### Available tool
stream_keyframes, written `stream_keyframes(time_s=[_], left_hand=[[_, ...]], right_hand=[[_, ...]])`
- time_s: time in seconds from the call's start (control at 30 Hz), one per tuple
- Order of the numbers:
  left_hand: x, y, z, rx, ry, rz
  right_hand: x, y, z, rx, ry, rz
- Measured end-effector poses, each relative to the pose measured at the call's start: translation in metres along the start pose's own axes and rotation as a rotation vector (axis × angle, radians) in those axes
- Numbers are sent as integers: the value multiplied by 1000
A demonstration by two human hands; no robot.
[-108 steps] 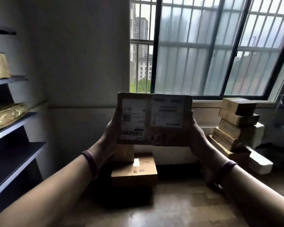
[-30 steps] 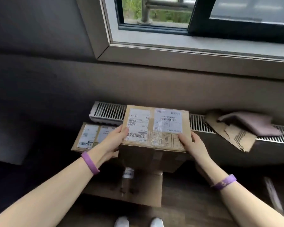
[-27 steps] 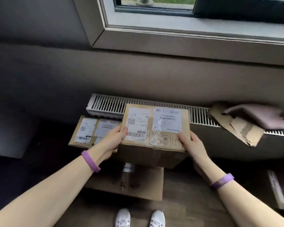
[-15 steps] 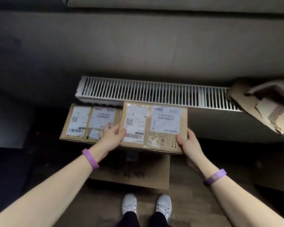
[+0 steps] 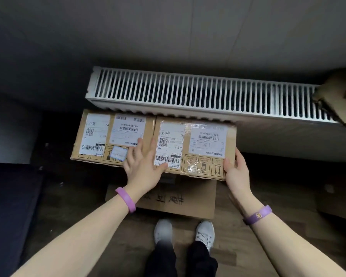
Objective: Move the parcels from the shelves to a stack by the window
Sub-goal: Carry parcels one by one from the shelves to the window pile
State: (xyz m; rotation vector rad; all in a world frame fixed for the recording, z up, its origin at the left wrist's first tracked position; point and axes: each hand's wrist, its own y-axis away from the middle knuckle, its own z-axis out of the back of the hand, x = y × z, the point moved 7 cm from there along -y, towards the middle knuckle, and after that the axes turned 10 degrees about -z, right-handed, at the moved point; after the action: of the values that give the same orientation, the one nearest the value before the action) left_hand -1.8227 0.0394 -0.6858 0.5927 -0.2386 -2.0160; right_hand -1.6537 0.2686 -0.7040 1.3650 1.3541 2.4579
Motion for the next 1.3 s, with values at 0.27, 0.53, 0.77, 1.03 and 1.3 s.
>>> stream_keyframes(time_s=[0.27, 0.53, 0.77, 1.03, 1.3], left_hand=[[0, -2, -1, -34, 0, -14], [-7, 0, 11, 0, -23, -8], [-4, 13, 46, 87, 175, 25], [-15, 58, 105, 135, 273, -33], [-50, 107, 229, 100, 282, -179]], right_hand=[[0, -2, -8, 11, 180, 17], [3, 2, -5, 38, 323, -60], [58, 28, 5, -17, 570, 85], [89, 86, 3, 88, 720, 29], [203, 191, -13, 139, 867, 267]])
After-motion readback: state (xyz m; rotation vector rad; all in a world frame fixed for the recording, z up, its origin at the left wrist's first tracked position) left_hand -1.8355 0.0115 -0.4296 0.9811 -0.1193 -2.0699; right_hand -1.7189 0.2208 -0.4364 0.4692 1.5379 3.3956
